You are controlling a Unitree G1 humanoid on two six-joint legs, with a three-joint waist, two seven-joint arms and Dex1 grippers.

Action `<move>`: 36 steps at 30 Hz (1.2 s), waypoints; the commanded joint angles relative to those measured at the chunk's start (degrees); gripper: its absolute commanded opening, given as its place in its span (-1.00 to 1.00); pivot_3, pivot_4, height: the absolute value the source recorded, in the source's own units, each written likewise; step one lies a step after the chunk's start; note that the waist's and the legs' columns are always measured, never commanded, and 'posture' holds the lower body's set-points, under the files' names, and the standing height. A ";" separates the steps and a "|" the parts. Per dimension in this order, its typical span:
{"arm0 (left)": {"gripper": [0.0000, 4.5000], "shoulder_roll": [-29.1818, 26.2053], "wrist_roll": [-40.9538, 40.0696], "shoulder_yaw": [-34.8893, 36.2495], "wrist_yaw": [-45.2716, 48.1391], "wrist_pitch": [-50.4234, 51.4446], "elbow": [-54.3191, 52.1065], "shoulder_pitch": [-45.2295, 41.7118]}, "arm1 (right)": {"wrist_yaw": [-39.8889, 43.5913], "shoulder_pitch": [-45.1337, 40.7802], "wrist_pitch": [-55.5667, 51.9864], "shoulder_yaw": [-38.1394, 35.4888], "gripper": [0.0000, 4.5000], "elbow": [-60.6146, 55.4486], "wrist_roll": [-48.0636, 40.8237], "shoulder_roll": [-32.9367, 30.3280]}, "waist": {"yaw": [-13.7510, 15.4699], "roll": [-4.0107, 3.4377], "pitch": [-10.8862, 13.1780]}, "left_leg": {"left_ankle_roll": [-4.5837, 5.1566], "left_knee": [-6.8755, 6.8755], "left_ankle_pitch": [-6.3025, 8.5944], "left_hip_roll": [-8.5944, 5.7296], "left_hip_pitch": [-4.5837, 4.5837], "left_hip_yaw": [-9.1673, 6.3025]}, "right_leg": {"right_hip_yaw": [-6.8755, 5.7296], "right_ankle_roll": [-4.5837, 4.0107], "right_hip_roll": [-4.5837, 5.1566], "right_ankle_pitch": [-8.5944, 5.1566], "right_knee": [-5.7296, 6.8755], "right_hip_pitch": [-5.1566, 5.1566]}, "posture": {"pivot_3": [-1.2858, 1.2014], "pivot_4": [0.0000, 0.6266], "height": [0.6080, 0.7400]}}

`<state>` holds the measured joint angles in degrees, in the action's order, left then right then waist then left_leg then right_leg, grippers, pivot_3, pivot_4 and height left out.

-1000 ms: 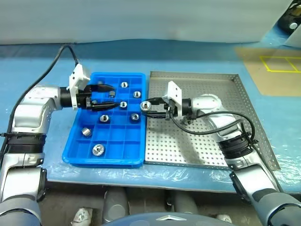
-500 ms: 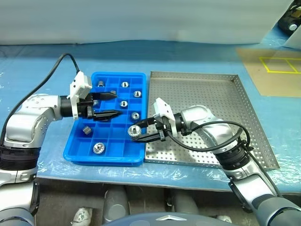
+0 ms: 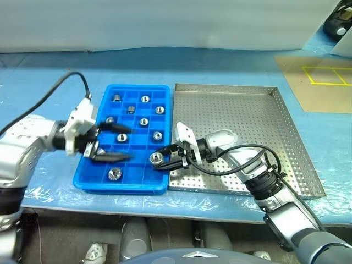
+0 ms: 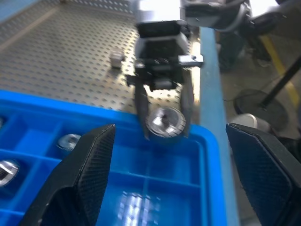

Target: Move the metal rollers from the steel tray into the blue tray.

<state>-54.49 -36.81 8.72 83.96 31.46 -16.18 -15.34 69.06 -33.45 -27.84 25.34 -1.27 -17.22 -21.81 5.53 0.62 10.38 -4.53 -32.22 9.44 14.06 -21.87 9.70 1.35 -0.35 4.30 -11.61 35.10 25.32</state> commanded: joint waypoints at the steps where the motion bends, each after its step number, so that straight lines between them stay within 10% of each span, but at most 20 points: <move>1: 0.79 -2.88 -1.83 2.35 3.62 -2.06 -4.70 3.56 | 1.81 -0.33 1.17 0.23 -0.27 -1.07 -0.78 0.44 | 0.19 0.00 0.00 | 0.00 0.00 0.00 0.01 0.00 0.00 | 0.00 0.00 0.00 0.00 0.01 0.00 | 0.13 -0.52 1.00; 15: 0.79 -5.06 0.17 3.10 2.81 -6.43 -4.38 8.33 | 5.53 -1.52 3.36 1.56 -0.27 1.68 1.12 1.81 | 0.50 0.01 -0.01 | 0.01 -0.07 0.00 0.06 0.19 -0.03 | 0.02 -0.07 0.00 -0.05 0.46 -0.02 | 0.17 -0.52 1.00; 22: 0.79 -4.19 -0.60 2.40 0.39 -5.85 -4.70 7.26 | 3.43 -1.65 5.56 1.57 0.80 5.29 3.82 3.82 | 0.53 0.02 -0.01 | 0.00 -0.09 0.00 0.06 0.18 -0.04 | 0.01 -0.12 0.00 -0.08 0.50 -0.01 | 0.16 -0.52 1.00; 36: 0.79 6.42 1.07 -4.25 -3.17 -6.14 15.07 -20.24 | -4.76 -4.55 6.16 -11.69 0.80 7.54 3.67 -1.64 | 0.36 0.04 -0.03 | -0.30 -0.46 -0.18 0.01 0.15 -0.19 | 0.15 -0.13 0.00 -0.07 0.83 -0.09 | 0.02 -0.52 1.00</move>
<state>-48.80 -36.92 5.69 79.37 27.12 -4.19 -32.96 65.56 -37.70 -21.60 16.98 7.98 -12.60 -22.35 5.89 0.67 10.35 -4.82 -32.71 9.27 14.02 -21.72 9.51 1.51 -0.48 4.29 -11.68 35.91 25.21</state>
